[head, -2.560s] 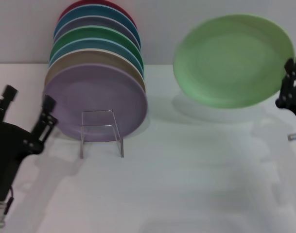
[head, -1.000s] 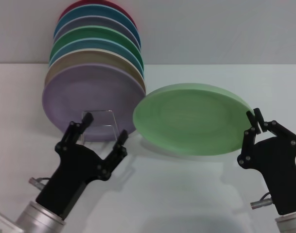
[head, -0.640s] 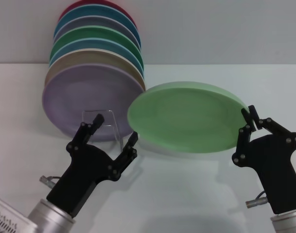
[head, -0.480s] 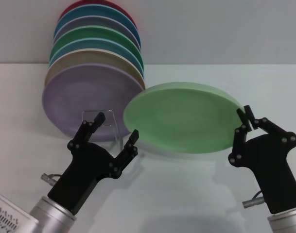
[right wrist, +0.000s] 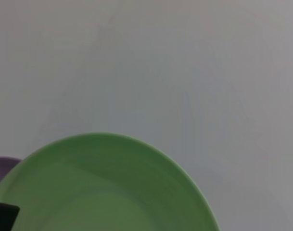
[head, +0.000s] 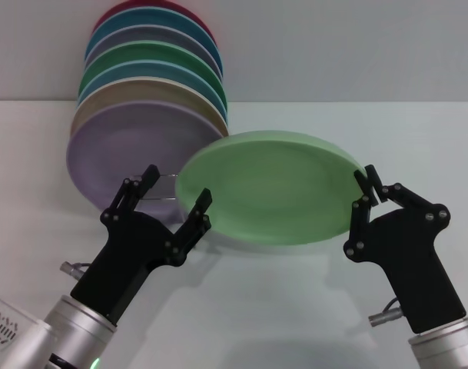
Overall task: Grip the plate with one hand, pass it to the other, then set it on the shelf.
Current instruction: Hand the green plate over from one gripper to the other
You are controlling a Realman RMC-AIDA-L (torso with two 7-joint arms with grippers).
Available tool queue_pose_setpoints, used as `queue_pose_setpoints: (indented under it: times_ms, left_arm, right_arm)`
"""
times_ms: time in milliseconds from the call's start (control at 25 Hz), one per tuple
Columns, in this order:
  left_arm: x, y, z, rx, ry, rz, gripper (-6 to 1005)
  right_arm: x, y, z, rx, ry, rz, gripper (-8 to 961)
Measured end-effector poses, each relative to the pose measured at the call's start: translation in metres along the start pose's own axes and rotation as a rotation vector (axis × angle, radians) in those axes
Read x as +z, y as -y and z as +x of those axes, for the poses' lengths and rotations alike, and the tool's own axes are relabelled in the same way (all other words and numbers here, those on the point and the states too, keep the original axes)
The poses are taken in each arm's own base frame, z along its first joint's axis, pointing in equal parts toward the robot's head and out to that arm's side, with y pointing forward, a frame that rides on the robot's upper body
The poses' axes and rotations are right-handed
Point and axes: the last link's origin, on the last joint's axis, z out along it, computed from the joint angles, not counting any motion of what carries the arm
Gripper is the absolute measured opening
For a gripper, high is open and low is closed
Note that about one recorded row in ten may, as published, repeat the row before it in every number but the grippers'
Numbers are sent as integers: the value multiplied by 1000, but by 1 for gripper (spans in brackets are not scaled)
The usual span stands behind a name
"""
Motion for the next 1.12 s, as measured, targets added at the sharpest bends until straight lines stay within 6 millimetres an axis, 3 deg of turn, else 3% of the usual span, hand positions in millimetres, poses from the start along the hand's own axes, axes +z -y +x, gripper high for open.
queue_pose_setpoints:
  times_ms: [320,560,760,1120]
  left_arm:
    - [6,-1,-6,5,43,-17,798]
    - [7,1,-5,5,41,-6,576]
    - [7,3,-5,5,40,2,333]
    - [7,4,-6,7,47,6,256]
  right_arm:
    - [6,-4,1,5,-4,-23,60]
    - [6,-4,1,6,-6,-24,63]
    - [6,-4,1,6,-7,-24,65]
    - [6,-4,1,5,-7,-26,68]
